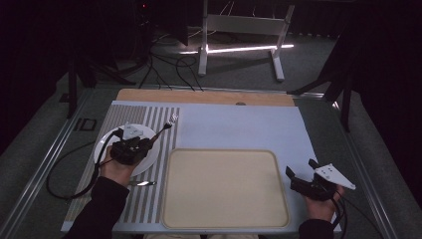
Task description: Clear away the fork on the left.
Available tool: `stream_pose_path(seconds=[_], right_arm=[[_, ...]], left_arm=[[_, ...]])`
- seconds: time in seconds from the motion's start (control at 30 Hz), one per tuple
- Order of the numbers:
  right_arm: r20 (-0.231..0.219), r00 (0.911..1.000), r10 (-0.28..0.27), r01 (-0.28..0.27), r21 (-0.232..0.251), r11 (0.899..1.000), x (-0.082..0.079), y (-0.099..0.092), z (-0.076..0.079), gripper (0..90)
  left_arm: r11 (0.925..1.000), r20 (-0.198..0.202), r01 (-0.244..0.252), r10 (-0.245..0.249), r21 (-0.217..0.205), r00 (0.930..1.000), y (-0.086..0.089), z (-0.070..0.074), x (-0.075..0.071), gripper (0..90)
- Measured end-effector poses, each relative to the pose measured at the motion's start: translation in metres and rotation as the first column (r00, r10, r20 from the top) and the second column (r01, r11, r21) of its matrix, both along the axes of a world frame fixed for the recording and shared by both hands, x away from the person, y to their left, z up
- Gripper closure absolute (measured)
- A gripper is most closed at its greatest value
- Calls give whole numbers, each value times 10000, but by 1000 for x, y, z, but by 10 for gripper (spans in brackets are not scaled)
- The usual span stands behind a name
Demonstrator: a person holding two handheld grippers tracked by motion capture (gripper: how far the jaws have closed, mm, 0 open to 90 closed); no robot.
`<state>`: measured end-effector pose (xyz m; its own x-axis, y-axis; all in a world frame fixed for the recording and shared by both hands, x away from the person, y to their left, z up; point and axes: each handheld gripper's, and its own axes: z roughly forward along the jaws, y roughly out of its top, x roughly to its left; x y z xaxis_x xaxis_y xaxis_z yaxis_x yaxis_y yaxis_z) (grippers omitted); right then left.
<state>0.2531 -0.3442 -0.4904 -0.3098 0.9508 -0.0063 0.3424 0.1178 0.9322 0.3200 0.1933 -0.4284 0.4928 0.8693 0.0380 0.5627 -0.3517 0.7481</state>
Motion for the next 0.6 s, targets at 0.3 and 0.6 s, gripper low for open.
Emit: stream_pose_path(seconds=[0.3, 0.6], right_arm=[[12, 10000, 12, -12, -23, 10000, 0, 0, 0, 99], [18, 10000, 22, -22, 7, 10000, 0, 0, 0, 99]], left_arm=[[9999, -10, -1, 1, -146, 10000, -14, -11, -16, 773], [9998, 11, 63, -63, -183, 10000, -26, -19, -26, 773]])
